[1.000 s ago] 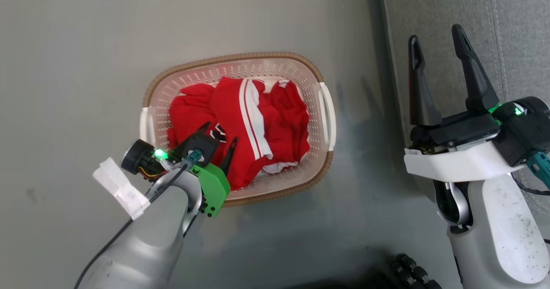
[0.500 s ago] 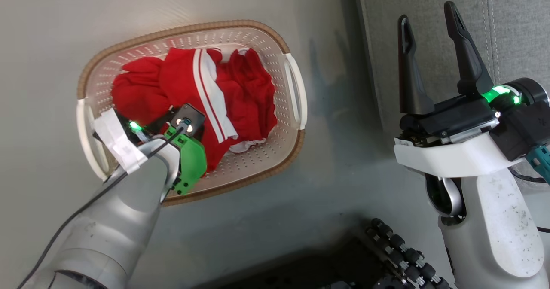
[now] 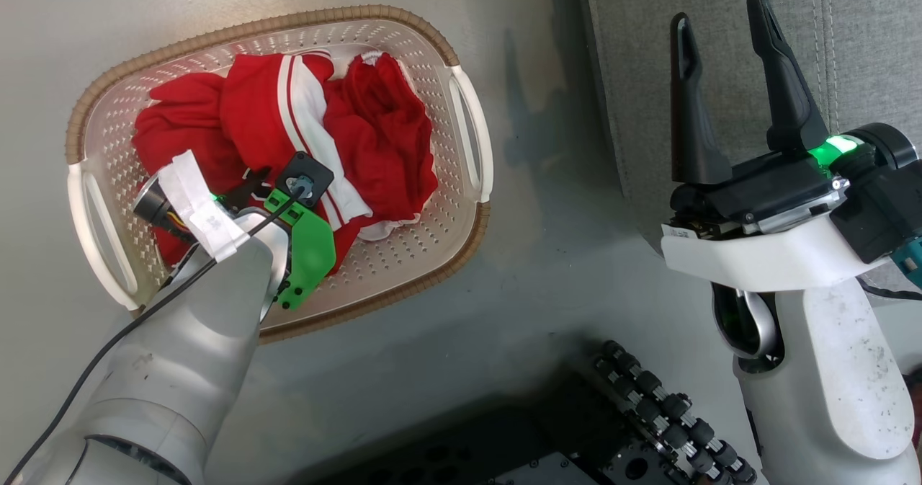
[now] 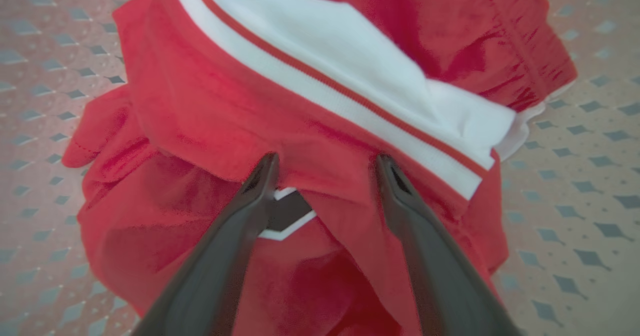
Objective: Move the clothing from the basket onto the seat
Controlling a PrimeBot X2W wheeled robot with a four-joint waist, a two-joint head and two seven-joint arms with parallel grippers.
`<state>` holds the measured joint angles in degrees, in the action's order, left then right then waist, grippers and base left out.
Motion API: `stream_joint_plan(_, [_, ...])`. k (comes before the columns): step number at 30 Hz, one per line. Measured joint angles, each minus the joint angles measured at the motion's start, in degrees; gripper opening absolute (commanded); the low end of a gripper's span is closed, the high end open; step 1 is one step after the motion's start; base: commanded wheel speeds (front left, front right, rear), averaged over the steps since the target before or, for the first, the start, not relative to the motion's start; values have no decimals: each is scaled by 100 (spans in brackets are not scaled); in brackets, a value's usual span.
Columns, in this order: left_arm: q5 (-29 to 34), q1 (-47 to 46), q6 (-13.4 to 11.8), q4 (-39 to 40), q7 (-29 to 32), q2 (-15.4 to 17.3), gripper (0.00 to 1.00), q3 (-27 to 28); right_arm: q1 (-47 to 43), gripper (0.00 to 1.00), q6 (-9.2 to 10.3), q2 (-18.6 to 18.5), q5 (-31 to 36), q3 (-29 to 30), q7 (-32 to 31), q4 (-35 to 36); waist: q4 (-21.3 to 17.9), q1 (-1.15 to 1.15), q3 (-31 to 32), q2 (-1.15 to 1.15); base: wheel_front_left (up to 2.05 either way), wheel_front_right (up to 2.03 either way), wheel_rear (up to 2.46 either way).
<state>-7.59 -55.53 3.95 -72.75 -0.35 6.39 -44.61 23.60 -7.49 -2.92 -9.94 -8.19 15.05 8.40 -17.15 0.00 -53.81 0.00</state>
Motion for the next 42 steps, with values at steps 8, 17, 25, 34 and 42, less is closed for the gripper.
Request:
stream_joint_plan(8, [-175,-51,221,30,-242,-113,100,-66,20,100,0,0,-31,-3,0,-4,-23,0,-158,0,0,0,0])
stream_joint_plan(17, [10,-190,147,-18,15,-92,100,-376,110,100,0,1,15,-1,1,37,-17,0,-364,0,0,0,0])
stream_joint_plan(25, [120,-283,-103,-57,25,3,0,-559,129,100,0,1,49,-18,0,44,38,0,-493,0,0,0,0])
stream_joint_plan(34, [115,-387,-430,-74,-381,1,0,-606,138,100,0,2,21,-7,0,-32,84,0,-388,0,0,0,0])
stream_joint_plan(42, [-129,-120,-478,-37,-892,-193,0,-537,3,100,0,4,54,88,0,-140,153,0,103,0,0,0,0])
